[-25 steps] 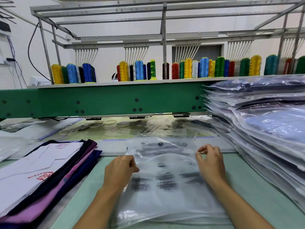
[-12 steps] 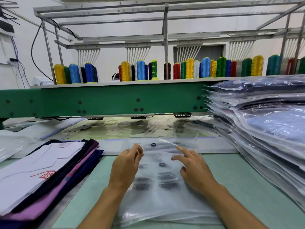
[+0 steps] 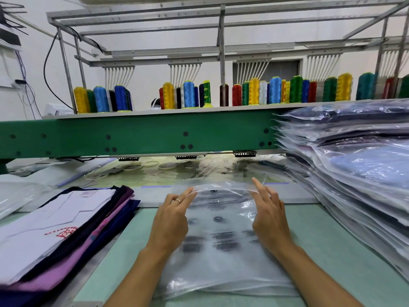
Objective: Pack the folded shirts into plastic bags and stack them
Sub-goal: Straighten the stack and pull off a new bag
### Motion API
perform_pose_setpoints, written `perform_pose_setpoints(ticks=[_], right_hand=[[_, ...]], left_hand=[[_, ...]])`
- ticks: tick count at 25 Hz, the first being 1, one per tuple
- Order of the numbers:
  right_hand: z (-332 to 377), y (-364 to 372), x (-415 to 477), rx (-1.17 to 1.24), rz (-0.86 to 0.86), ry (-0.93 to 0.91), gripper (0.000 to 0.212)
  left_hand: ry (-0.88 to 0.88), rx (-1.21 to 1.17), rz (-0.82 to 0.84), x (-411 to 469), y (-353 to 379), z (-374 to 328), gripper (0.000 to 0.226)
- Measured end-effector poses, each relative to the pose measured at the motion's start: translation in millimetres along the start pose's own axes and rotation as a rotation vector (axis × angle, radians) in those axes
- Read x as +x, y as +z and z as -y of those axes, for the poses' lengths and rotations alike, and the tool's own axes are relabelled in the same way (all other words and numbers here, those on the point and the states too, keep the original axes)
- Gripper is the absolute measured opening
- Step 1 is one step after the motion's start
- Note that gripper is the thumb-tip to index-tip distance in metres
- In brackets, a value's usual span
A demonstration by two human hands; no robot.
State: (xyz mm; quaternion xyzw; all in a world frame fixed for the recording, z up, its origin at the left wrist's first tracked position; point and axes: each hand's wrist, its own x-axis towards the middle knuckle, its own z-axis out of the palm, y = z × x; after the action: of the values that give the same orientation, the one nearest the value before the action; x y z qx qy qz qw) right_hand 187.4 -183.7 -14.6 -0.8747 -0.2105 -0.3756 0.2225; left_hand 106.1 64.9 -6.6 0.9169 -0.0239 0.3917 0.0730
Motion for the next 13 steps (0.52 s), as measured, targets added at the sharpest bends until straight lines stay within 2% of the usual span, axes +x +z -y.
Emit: perform_pose_setpoints(ticks=[3,6,8,10,12,13], right_hand=[[-0.6,-5.7,1.5,0.068,-0.149,-0.042,0.052],[-3.1,-8.7,2.8,0.086,-0.208,-0.089,0.051],[-2.8,-9.0,2.0,0.148,-0.223,-0.116,0.059],[-0.2,-10.4,0.6,0.197,-0.157,-0.103,0.067],[0.1,-10.7,-0.6,0.167,0.000,-0.069,0.070],[-1.1,-10.5,-1.6,0.130,0.109,-0.066,0.062]], left_hand=[[0.030,-0.004,-0.177,3.3,-7.5,-3.0,0.067],[-0.031,-0.086,-0.206,2.8,-6.6,-3.5,0.050],[-0.131,-0.152,-0.125,0.0,-4.6,-2.2,0.050],[-0.121,-0.146,0.002,-5.4,-1.9,-0.4,0.052],[-0.077,-0.166,0.157,-9.5,-0.1,0.9,0.052],[-0.065,-0.181,0.237,-10.8,0.3,0.8,0.052]])
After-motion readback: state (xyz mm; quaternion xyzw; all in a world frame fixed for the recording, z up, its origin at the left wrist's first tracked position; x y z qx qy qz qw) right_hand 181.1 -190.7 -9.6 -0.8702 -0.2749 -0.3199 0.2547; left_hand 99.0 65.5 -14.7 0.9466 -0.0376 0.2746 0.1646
